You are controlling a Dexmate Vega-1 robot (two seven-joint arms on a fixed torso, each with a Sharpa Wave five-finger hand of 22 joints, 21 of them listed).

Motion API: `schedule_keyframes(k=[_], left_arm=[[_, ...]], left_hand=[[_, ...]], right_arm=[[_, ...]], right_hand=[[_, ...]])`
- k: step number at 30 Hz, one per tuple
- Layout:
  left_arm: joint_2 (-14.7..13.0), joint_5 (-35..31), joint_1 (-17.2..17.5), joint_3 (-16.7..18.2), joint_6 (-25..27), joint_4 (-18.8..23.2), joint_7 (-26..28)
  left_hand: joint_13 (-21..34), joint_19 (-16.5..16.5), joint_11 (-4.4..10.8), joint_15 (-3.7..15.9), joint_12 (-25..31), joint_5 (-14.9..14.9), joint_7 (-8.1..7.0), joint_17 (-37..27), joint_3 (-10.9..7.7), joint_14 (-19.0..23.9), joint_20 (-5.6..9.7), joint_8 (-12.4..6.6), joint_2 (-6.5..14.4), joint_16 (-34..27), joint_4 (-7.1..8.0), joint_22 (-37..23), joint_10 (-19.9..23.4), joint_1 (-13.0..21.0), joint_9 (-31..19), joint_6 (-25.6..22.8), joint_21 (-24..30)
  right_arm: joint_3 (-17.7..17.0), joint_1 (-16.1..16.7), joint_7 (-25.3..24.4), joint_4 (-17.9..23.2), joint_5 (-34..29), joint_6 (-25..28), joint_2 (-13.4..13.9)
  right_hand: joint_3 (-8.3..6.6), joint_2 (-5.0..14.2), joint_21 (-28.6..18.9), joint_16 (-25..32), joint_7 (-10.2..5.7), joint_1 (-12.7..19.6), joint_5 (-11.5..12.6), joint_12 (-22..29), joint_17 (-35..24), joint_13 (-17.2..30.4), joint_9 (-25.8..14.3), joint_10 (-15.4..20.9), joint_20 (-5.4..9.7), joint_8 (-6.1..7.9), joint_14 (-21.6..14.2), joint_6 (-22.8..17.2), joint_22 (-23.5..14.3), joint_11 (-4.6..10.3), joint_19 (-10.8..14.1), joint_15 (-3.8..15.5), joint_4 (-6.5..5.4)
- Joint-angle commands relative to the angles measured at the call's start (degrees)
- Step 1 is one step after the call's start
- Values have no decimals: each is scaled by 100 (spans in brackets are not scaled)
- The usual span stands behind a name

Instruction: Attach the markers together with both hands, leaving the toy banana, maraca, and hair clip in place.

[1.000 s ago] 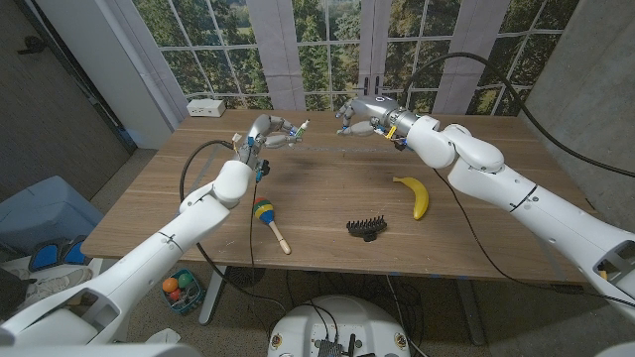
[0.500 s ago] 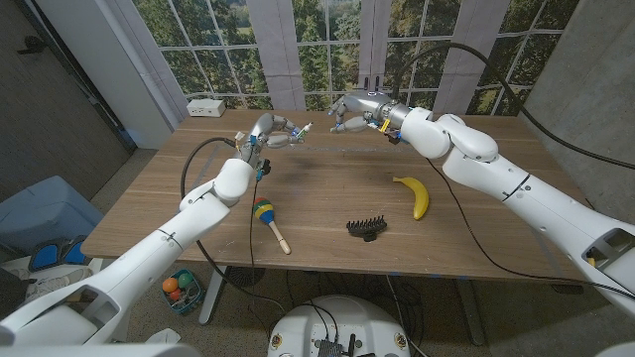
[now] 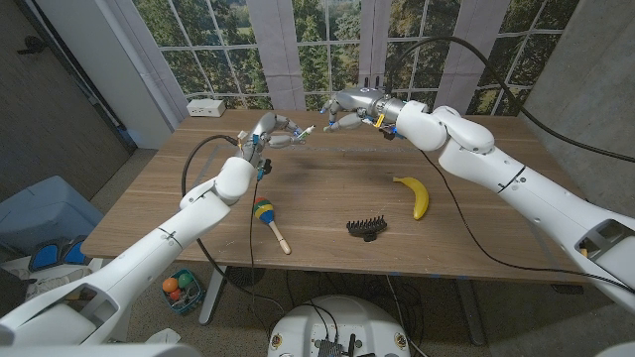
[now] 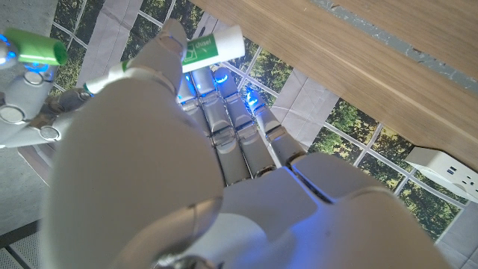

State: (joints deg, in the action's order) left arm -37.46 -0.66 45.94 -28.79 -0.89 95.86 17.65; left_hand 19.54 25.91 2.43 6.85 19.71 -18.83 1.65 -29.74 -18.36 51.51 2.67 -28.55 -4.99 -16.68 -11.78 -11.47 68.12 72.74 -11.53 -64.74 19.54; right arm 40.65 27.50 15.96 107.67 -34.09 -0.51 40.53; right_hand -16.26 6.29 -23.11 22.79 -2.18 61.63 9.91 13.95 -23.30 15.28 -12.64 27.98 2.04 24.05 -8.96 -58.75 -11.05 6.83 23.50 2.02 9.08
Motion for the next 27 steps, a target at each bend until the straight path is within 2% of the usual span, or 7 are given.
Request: schedule_keyframes(k=[1, 10, 16, 20, 25, 26, 27], left_arm=[[-31, -115, -35, -50, 78, 79, -64], [-67, -163, -24, -63, 123, 140, -106], [-91, -168, -31, -72, 133, 164, -168], [-87, -165, -56, -86, 91, 141, -212], [-96, -163, -72, -93, 69, 142, -259], [-95, -167, -70, -91, 69, 145, -255], [-96, -166, -67, -88, 70, 150, -256]], left_hand=[[1129, -41, 923, 711, -50, -12, -617, -17, -275, 68, 81, 25, 256, 45, 250, -14, 864, 167, -534, -692, 41], [1129, -56, 925, 712, -104, -87, -626, -42, -292, 66, 91, 61, 285, 68, 271, -22, 789, 111, -502, -634, 46], [1115, -57, 927, 712, -135, -120, -622, -49, -294, 55, 91, 77, 284, 82, 272, -25, 760, 93, -481, -616, 51], [1107, -59, 928, 712, -155, -152, -622, -53, -299, 45, 96, 95, 279, 96, 269, -27, 748, 83, -441, -624, 54], [1128, -59, 928, 714, -180, -230, -657, -81, -307, 76, 93, 120, 335, 88, 294, -33, 702, 40, -488, -478, 64], [1138, -64, 927, 713, -184, -249, -661, -90, -304, 82, 92, 128, 346, 85, 300, -34, 688, 26, -503, -431, 65], [1141, -63, 927, 713, -185, -256, -666, -92, -303, 83, 93, 129, 352, 84, 303, -35, 683, 22, -508, -421, 66]], right_arm=[[38, -130, 135, -1, 53, -131, -55], [61, -190, 107, -97, 72, -250, -122], [69, -212, 119, -139, 98, -284, -148], [75, -220, 92, -161, 101, -324, -164], [83, -229, 129, -167, 116, -319, -176], [87, -232, 126, -171, 110, -321, -177], [91, -234, 118, -174, 98, -328, -178]], right_hand=[[38, 42, -29, -31, -98, 61, 33, -35, 11, 0, -17, -53, -2, -22, 68, -62, -16, -18, -17, 853, -5], [59, 69, -32, -96, -88, 96, 28, -80, 47, -23, -17, -160, 8, -56, 181, -26, -15, -58, -36, 840, -9], [76, 84, -35, -121, -82, 115, 25, -95, 72, -39, -17, -200, 11, -76, 206, -13, -14, -32, -45, 833, -13], [88, 98, -35, -170, -51, 144, 23, -127, 101, -58, -17, -282, 11, -98, 285, 5, -13, -111, -61, 817, -10], [111, 125, -52, -100, -106, 157, 19, -87, 126, -82, -18, -193, 11, -116, 73, -4, -11, -60, -40, 856, -25], [130, 122, -65, -54, -132, 160, 16, -55, 130, -95, -18, -111, 17, -116, -51, -27, -9, 4, -20, 911, -28], [135, 117, -69, -47, -134, 159, 16, -50, 133, -97, -18, -98, 16, -116, -72, -31, -9, 2, -11, 900, -28]])
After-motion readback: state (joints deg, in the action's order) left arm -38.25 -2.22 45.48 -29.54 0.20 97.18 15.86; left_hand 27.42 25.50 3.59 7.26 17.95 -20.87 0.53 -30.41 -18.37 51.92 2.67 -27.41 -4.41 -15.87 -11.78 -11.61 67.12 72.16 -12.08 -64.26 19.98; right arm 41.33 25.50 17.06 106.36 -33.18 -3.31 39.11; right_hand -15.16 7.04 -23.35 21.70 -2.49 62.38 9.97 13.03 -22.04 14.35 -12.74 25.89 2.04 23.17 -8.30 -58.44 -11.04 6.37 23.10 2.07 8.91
